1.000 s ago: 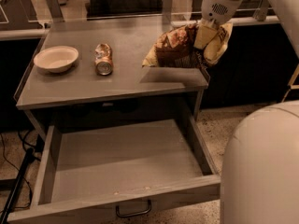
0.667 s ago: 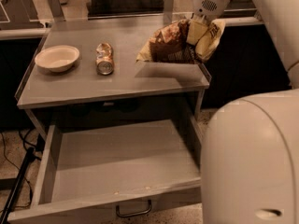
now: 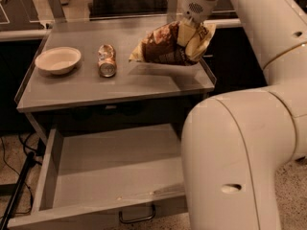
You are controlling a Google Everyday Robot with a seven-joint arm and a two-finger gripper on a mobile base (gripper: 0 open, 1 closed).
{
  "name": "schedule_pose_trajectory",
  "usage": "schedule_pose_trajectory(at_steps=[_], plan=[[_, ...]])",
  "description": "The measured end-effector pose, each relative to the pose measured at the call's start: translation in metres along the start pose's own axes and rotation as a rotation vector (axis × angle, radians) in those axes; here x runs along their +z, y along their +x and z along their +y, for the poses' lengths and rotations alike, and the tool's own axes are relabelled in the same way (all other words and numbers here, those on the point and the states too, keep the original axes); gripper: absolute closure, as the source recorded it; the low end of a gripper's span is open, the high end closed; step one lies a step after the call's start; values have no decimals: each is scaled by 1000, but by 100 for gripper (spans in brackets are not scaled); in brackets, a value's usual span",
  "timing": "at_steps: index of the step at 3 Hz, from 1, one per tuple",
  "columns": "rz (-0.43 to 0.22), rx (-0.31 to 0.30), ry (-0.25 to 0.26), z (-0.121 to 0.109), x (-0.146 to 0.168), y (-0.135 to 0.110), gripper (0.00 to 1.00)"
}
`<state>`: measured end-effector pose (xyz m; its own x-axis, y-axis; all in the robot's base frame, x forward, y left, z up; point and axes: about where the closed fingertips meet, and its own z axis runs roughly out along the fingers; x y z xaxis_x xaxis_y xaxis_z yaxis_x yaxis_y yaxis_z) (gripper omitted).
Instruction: Pick brown chip bag from top drawer and place on counter
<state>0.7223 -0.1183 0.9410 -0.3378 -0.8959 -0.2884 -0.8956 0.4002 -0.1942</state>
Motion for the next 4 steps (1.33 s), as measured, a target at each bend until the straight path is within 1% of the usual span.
schedule_pose_trajectory(at_steps=[1, 2, 3, 4], plan=[[-3, 25, -44, 2, 27, -1, 100], [-2, 37, -70, 5, 41, 2, 100], [-15, 36, -56, 0, 44, -3, 81], [-15, 36, -56, 0, 44, -3, 58]])
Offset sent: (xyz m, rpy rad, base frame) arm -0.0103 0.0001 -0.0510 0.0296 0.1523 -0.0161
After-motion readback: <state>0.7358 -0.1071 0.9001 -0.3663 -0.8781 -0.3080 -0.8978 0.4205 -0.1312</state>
